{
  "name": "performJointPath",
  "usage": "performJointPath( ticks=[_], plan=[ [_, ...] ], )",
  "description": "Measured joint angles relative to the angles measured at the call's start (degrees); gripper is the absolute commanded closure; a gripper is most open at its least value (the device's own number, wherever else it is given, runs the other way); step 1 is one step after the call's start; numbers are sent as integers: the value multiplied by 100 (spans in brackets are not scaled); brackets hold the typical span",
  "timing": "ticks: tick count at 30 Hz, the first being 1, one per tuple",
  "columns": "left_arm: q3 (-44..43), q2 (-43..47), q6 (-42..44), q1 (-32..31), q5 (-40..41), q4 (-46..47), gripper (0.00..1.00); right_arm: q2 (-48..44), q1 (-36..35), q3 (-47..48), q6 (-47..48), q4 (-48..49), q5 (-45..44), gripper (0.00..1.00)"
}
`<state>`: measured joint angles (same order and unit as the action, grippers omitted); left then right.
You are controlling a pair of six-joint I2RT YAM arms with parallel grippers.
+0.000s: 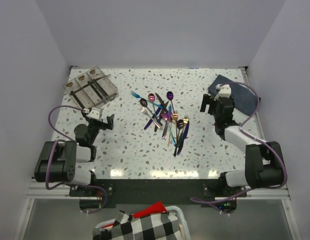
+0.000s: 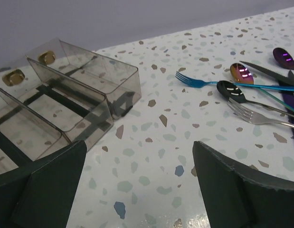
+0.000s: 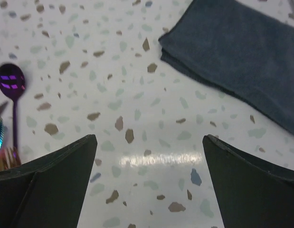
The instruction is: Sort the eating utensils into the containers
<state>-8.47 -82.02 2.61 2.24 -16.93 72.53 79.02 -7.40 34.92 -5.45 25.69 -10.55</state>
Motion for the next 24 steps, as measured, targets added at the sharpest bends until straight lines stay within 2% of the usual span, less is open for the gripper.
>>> performJointPath(
  ticks=[5,10,15,19,21,22,23,24],
  plan=[
    [2,503,-63,120,-74,13,0,-492,2,1499,-616,-1823,-170,1],
    [-66,688,-214,323,-459,-188,0,-833,4,2531,-1021,-3381,-345,1],
    [-883,479,-1552,656,-944,-297,0,-1032,35,3324,-992,-4253,-212,1],
    [-2114,402,-2566,931,-1484,-590,0,-1058,33,3718,-1080,-4586,-243,2],
    [-2997,400,-2935,1075,-1744,-1250,0,-1086,33,3746,-1145,-4715,-295,14],
    [-3670,350,-3075,1126,-1799,-1834,0,-1095,35,3746,-1152,-4782,-306,39],
    [-3993,317,-3101,1176,-1799,-2124,0,-1095,35,3746,-1156,-4846,-302,54],
    [-4601,286,-3064,1209,-1799,-2940,0,-1091,35,3748,-1137,-4905,-297,69]
  ],
)
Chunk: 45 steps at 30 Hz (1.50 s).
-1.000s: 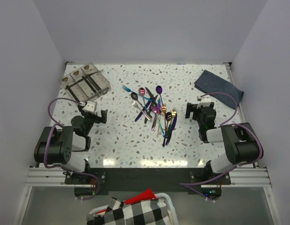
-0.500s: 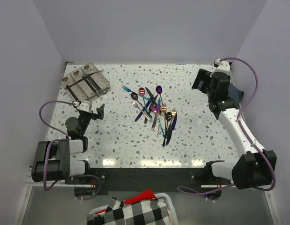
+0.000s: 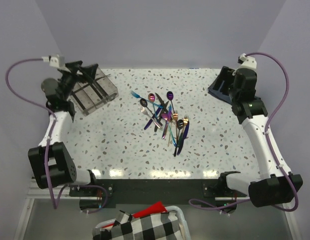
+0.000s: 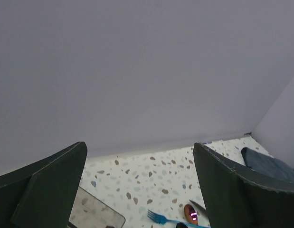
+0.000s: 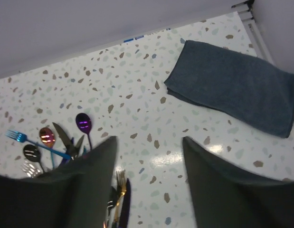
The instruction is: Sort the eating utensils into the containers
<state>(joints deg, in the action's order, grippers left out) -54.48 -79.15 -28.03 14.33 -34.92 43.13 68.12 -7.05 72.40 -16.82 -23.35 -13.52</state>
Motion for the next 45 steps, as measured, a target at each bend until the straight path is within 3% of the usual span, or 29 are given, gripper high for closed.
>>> performJointPath(
  ticks=[1,5,6,7,10,16,17,21,22,24,25,26,27,28,29,30,32,33,34,35,36,37,38,39,40,41,42,44,45],
  plan=[
    [-737,-105,81,28,105,-802,0,0,0,2,-15,-48,0,96],
    [-3042,-304,535,55,787,-3530,0,57,-2,199,-55,-304,-4,100],
    [-3440,-289,643,55,1023,-4087,0,90,-2,284,-55,-328,-7,95],
    [-3696,-271,693,55,1244,-4444,0,125,-2,378,-50,-339,-4,61],
    [-4293,-103,925,57,2033,-5617,0,236,-9,649,-46,-365,-2,1],
    [-4736,85,1329,55,2671,-6795,0,522,-74,1178,72,-494,13,1],
    [-4776,83,1377,55,2671,-6885,8,575,-85,1272,83,-535,13,1],
    [-4839,70,1449,55,2586,-7110,100,688,-120,1528,155,-619,11,8],
    [-4839,63,1486,55,2538,-7143,100,691,-125,1561,168,-634,11,19],
    [-4839,48,1510,55,2472,-7176,100,693,-131,1637,232,-678,13,58],
    [-4839,39,1521,52,2459,-7197,100,695,-133,1690,278,-708,13,96],
    [-4839,28,1517,52,2452,-7213,100,697,-138,1753,271,-743,11,100],
    [-4839,17,1517,52,2452,-7217,62,699,-157,1797,356,-758,17,100],
    [-4839,13,1517,52,2452,-7219,37,699,-162,1853,332,-778,4,91],
    [-4839,9,1534,52,2450,-7222,10,704,-170,1915,348,-802,-4,72],
    [-4839,9,1537,42,2450,-7232,0,706,-184,1969,367,-817,-9,31],
    [-4839,9,1499,15,2463,-7259,0,723,-201,2061,372,-837,-55,20],
    [-4839,9,1510,9,2468,-7267,0,728,-208,2096,428,-839,-66,26],
    [-4839,9,1510,-9,2479,-7281,1,730,-219,2118,446,-844,-83,51],
    [-4839,9,1510,-26,2490,-7291,16,732,-232,2127,474,-844,-90,83],
    [-4839,9,1513,-48,2494,-7294,69,732,-234,2127,531,-852,-92,100],
    [-4839,9,1513,-70,2479,-7296,91,734,-243,2129,557,-868,-92,100],
    [-4839,9,1488,-87,2472,-7302,100,737,-251,2129,555,-887,-98,100],
    [-4839,9,1517,-114,2470,-7309,97,741,-260,2129,542,-905,-98,91],
    [-4839,9,1550,-142,2468,-7318,80,748,-269,2129,544,-920,-101,67],
    [-4839,9,1567,-179,2474,-7326,27,752,-275,2129,542,-929,-103,38],
    [-4839,9,1602,-223,2474,-7331,0,758,-282,2129,505,-929,-118,12],
    [-4839,11,1679,-339,2522,-7350,0,761,-295,2129,522,-929,-179,9],
    [-4839,15,1672,-398,2551,-7370,8,761,-304,2129,584,-929,-201,25]
  ],
)
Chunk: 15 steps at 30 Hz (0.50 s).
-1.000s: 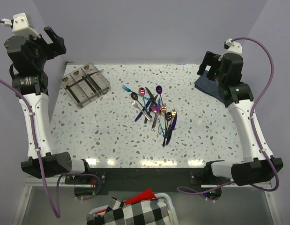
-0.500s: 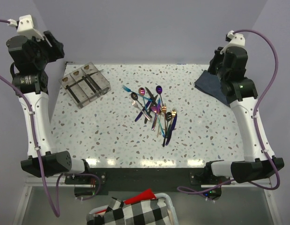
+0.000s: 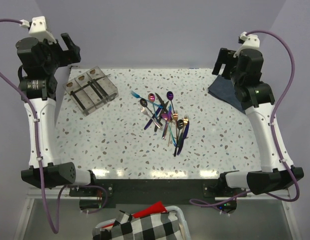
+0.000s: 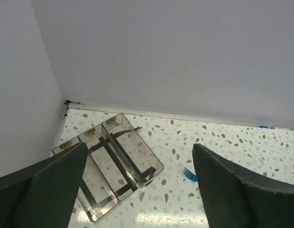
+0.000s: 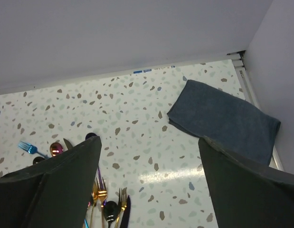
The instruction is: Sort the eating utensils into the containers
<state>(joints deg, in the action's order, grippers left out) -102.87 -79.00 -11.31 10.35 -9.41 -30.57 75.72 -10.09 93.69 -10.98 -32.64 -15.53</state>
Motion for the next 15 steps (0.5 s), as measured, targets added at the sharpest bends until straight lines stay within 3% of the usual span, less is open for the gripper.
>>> performJointPath(
  ticks=[1,2,3,4,5,6,7,8,9,12,13,14,15],
  plan=[
    [0,7,37,-76,85,-33,26,0,-7,0,20,4,0,51],
    [0,17,81,-168,164,-61,67,0,-13,0,35,2,0,98],
    [0,37,153,-267,238,-83,84,0,-15,0,94,0,13,100],
    [0,61,232,-365,317,-103,95,0,-20,0,114,-2,26,100],
    [0,92,341,-490,422,-122,98,0,-28,0,79,-2,26,95],
    [0,133,426,-610,511,-140,86,0,-37,0,92,-2,26,75],
    [9,181,511,-719,577,-153,34,0,-39,0,96,-4,24,51],
    [37,249,621,-828,643,-153,11,0,-42,0,92,-7,20,10],
    [76,334,737,-935,717,-166,0,0,-42,0,70,-9,4,1],
    [284,662,868,-1207,957,-160,0,-7,-44,-2,136,-11,-22,5],
    [356,761,922,-1266,1027,-157,32,-15,-50,-7,153,-9,-31,19],
    [452,890,986,-1353,1117,-149,58,-33,-52,-15,162,-9,-35,77],
    [540,999,1016,-1427,1176,-160,80,-57,-52,-31,184,-9,-39,93]
  ],
)
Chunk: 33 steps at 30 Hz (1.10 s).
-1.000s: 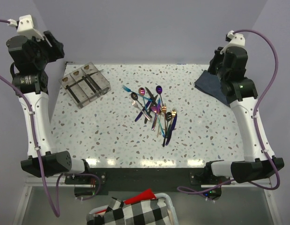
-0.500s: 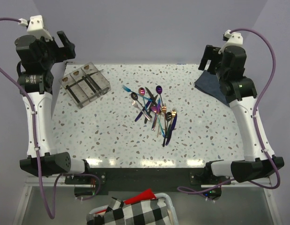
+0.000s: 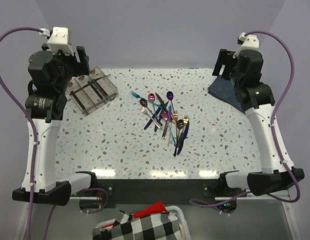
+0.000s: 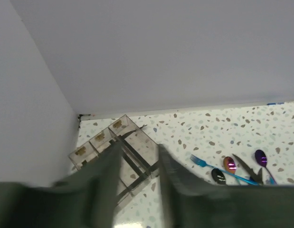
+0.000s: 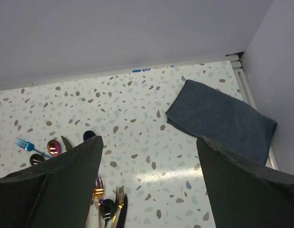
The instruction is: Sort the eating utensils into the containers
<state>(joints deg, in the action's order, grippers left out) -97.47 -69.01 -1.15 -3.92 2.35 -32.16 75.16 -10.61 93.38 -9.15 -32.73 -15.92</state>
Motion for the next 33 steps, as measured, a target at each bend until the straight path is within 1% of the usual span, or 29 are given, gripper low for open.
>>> performJointPath(
  ticks=[1,2,3,4,5,6,7,8,9,10,11,12,13,14,15,16,17,18,19,20,21,22,23,24,25,26,27,33],
  plan=[
    [83,107,61,-68,74,-11,100,-35,0,-15,42,-4,4,100],
    [166,219,151,-131,155,-15,100,-70,-2,-26,26,-4,-4,98],
    [221,299,190,-179,238,-31,94,-118,-17,-39,15,2,-7,81],
    [260,356,219,-203,310,-33,39,-162,-22,-57,17,4,-9,53],
    [304,420,238,-236,404,-37,11,-225,-22,-85,15,13,-11,6],
    [350,476,286,-262,494,-44,0,-293,-22,-111,-9,17,-11,1],
    [380,527,286,-282,577,-61,0,-361,-26,-144,-7,24,-11,1],
    [417,573,267,-310,645,-61,0,-435,-26,-188,35,50,-11,3],
    [452,612,271,-339,708,-63,3,-511,-26,-229,42,63,-11,19],
    [470,636,273,-361,748,-76,57,-575,-26,-264,55,74,-13,74],
    [492,660,275,-396,787,-79,83,-647,-26,-313,79,90,-9,87],
    [511,678,262,-431,800,-79,99,-721,-26,-365,109,107,-9,91],
    [520,686,278,-463,811,-96,100,-791,-26,-411,85,114,-15,82],
    [525,688,297,-498,820,-111,95,-863,-26,-474,76,138,-17,60],
    [527,688,321,-529,835,-133,74,-935,-26,-542,70,160,-31,34],
    [529,688,328,-568,848,-160,17,-1010,-26,-605,87,173,-68,1],
    [535,693,382,-595,861,-170,0,-1062,-26,-654,26,188,-98,1],
    [540,695,391,-619,874,-190,0,-1130,-26,-717,57,219,-122,1],
    [546,702,374,-643,890,-190,2,-1198,-26,-780,96,249,-144,10],
    [549,706,348,-649,905,-192,26,-1270,-26,-850,107,286,-164,37],
    [551,717,341,-678,914,-192,60,-1335,-26,-918,125,321,-173,68],
    [551,730,317,-688,920,-195,100,-1384,-26,-957,168,337,-177,90],
    [551,748,310,-702,920,-197,100,-1429,-26,-992,173,363,-186,89],
    [551,772,313,-706,929,-203,95,-1469,-31,-1019,173,391,-219,80],
    [551,793,332,-710,951,-212,42,-1497,-31,-1036,151,411,-258,31],
    [551,826,321,-710,986,-229,14,-1526,-31,-1051,133,433,-269,5],
    [551,850,345,-713,1016,-236,0,-1547,-31,-1067,92,455,-280,1],
    [763,1091,223,-713,1419,-232,0,-1593,-33,-1185,129,535,-306,1]
  ],
)
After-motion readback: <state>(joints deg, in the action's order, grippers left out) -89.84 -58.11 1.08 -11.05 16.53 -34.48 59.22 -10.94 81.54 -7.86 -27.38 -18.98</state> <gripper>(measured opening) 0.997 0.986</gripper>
